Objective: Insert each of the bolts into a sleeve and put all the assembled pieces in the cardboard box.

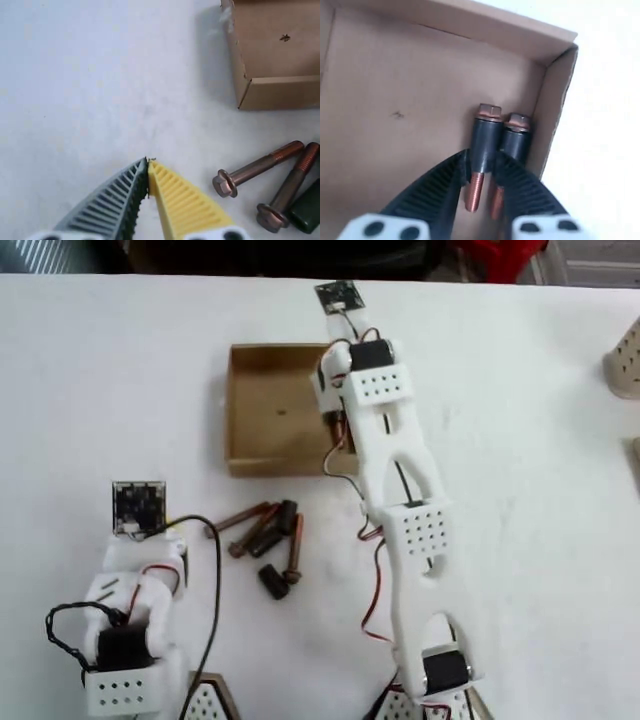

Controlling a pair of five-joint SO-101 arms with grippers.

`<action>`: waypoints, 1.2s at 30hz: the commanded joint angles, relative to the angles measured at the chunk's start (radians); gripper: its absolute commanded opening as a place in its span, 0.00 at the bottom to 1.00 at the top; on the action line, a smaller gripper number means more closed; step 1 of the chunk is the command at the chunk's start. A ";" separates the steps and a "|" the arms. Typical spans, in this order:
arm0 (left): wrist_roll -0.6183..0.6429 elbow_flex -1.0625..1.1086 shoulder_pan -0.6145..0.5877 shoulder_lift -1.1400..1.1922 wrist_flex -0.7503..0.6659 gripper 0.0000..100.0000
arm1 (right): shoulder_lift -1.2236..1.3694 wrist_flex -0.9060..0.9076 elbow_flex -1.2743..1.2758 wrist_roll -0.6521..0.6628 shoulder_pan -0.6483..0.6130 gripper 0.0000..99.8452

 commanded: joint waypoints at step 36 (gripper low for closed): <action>-0.011 -0.002 -0.001 0.002 -0.002 0.02 | -0.661 0.277 0.500 -0.209 -0.059 0.02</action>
